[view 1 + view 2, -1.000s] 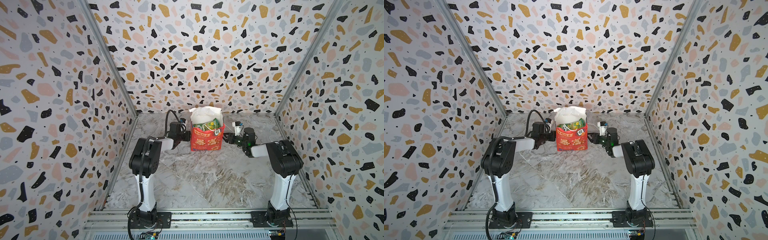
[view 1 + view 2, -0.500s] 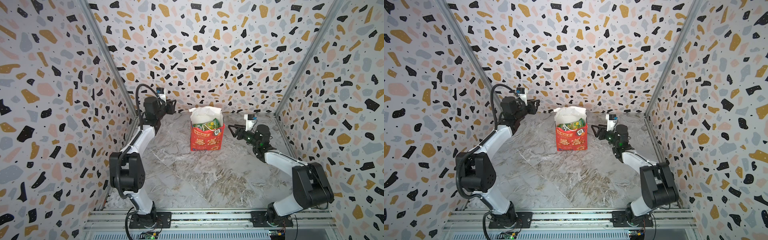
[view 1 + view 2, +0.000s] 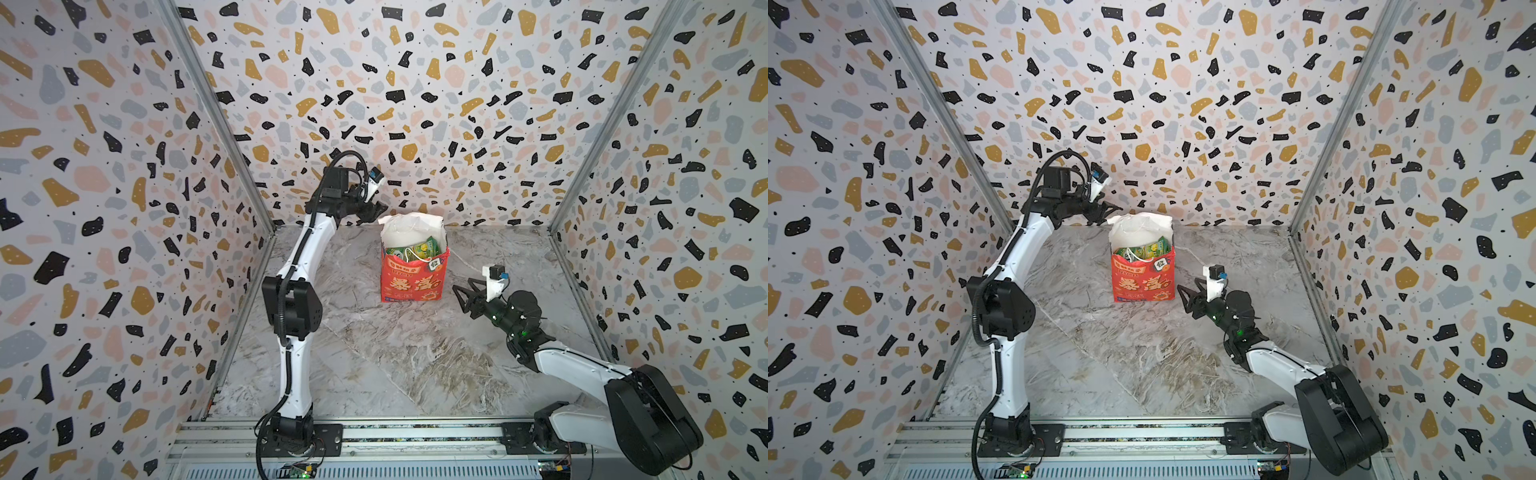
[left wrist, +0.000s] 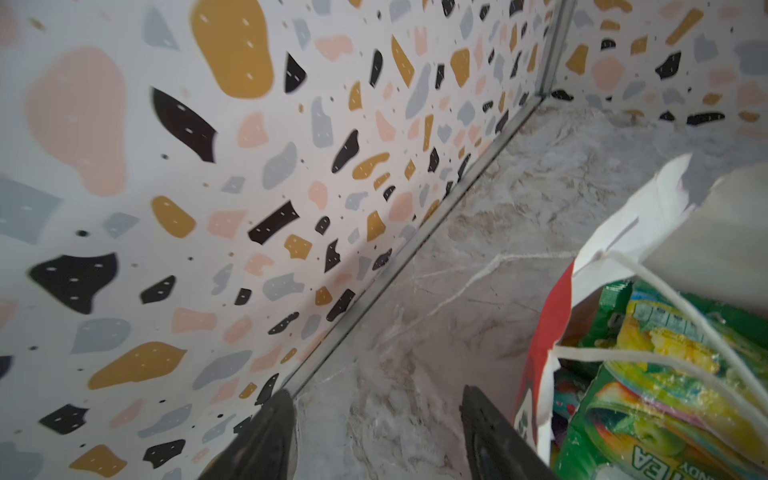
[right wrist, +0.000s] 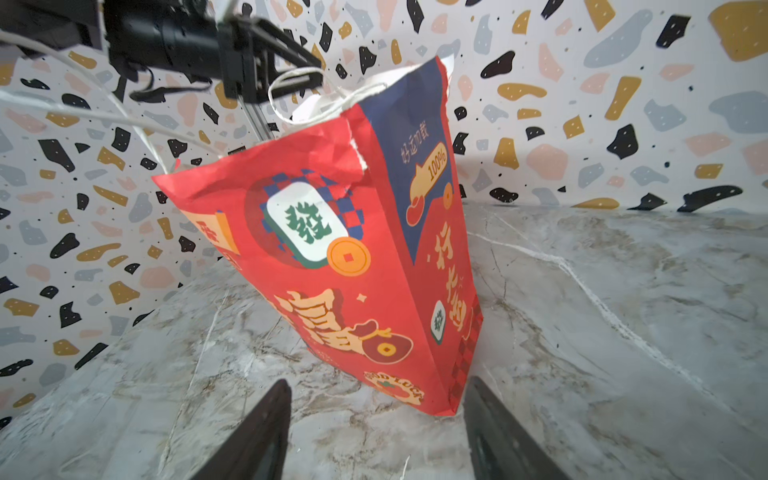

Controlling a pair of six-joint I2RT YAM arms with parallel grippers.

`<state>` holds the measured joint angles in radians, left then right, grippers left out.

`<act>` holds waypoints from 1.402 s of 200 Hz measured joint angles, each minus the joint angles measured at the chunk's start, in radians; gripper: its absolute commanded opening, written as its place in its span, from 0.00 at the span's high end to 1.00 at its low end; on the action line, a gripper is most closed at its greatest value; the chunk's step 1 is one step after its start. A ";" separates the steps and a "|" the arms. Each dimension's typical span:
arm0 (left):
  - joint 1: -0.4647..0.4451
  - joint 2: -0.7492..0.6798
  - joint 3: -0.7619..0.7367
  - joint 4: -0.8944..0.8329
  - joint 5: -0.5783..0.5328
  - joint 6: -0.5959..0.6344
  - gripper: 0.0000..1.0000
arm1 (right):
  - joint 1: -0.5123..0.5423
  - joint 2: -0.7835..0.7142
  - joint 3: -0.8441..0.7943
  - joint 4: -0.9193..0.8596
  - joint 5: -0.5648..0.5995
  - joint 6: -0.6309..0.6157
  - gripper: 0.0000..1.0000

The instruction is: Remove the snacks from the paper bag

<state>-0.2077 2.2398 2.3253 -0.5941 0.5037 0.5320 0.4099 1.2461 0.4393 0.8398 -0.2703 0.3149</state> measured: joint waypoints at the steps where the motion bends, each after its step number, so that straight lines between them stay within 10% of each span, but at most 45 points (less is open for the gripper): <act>1: -0.001 0.001 0.000 -0.003 0.000 0.001 0.34 | 0.000 0.000 0.000 0.003 0.000 0.000 0.33; 182: -0.049 -0.227 -0.131 -0.065 0.035 0.098 0.33 | 0.015 0.002 0.000 0.051 -0.008 -0.025 0.32; 280: -0.051 -0.026 0.023 -0.223 0.019 0.209 0.38 | 0.021 0.002 -0.006 0.066 -0.010 -0.029 0.31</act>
<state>-0.2588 2.2139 2.3482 -0.8169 0.5232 0.7414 0.4305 1.2484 0.4328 0.9058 -0.2806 0.2859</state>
